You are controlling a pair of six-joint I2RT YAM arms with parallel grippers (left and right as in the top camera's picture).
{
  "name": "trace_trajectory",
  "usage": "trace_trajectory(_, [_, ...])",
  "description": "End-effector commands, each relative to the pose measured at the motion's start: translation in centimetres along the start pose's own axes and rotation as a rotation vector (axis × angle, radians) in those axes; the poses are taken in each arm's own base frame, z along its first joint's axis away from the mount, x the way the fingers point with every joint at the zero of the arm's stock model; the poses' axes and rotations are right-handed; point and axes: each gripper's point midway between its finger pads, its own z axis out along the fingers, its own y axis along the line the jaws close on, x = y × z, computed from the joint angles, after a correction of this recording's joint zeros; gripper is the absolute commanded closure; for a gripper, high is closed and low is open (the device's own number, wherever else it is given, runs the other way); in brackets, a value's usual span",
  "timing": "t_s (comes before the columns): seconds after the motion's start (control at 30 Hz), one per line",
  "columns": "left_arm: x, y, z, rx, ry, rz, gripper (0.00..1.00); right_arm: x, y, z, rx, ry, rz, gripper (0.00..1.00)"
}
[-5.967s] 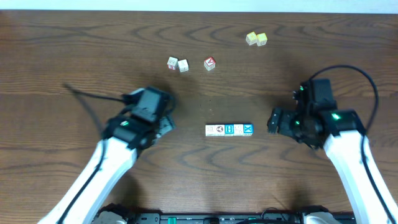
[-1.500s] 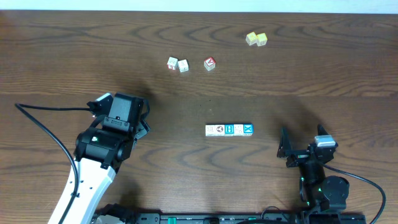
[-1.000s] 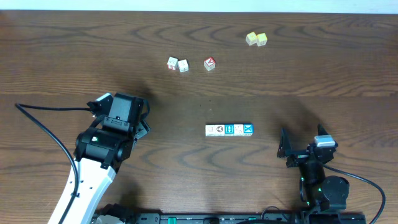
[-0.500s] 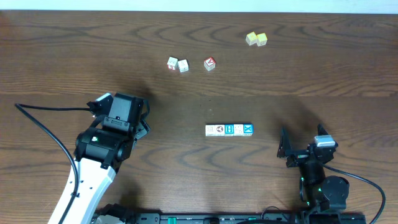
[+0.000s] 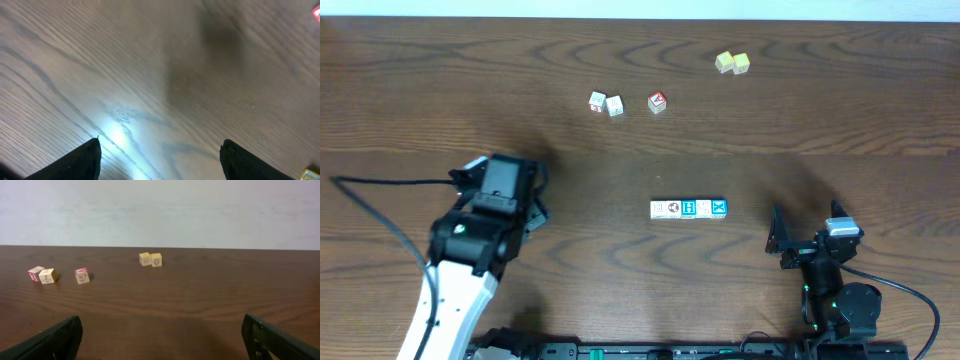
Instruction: Lift 5 blocks
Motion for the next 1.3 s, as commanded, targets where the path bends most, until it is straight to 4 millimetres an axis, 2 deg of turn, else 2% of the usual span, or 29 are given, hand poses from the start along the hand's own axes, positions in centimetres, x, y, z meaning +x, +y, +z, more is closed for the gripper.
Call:
trace_trajectory(0.0, [-1.7,1.0,-2.2,0.053,-0.090,0.098,0.23,0.0,-0.8,-0.1,0.035,-0.001,-0.010,0.01])
trace_trajectory(0.13, [-2.5,1.1,-4.0,0.175,-0.206,0.215,0.23,0.0,-0.8,-0.1,0.035,-0.001,-0.010,0.01])
trace_trajectory(0.3, [-1.9,0.3,-5.9,0.350,-0.372,0.318,0.23,0.0,-0.8,-0.1,0.035,-0.001,-0.010,0.01])
trace_trajectory(0.5, [-0.8,2.1,-7.3,0.415,-0.561,0.274,0.23,0.0,-0.8,-0.1,0.035,-0.001,-0.010,0.01])
trace_trajectory(0.6, [-0.5,2.0,-7.7,0.451,-0.617,0.270,0.23,0.0,-0.8,-0.1,0.035,-0.001,-0.010,0.01])
trace_trajectory(0.73, [-0.8,0.3,-7.2,0.534,-0.694,0.305,0.23,0.0,-0.8,-0.1,0.035,-0.001,-0.010,0.01])
trace_trajectory(1.07, [-0.8,-0.3,-4.9,0.589,-0.859,0.277,0.23,0.0,-0.8,-0.1,0.035,-0.001,-0.010,0.01])
trace_trajectory(1.27, [-1.3,-0.7,-4.4,0.604,-0.907,0.268,0.23,0.0,-0.8,-0.1,0.035,-0.001,-0.010,0.01])
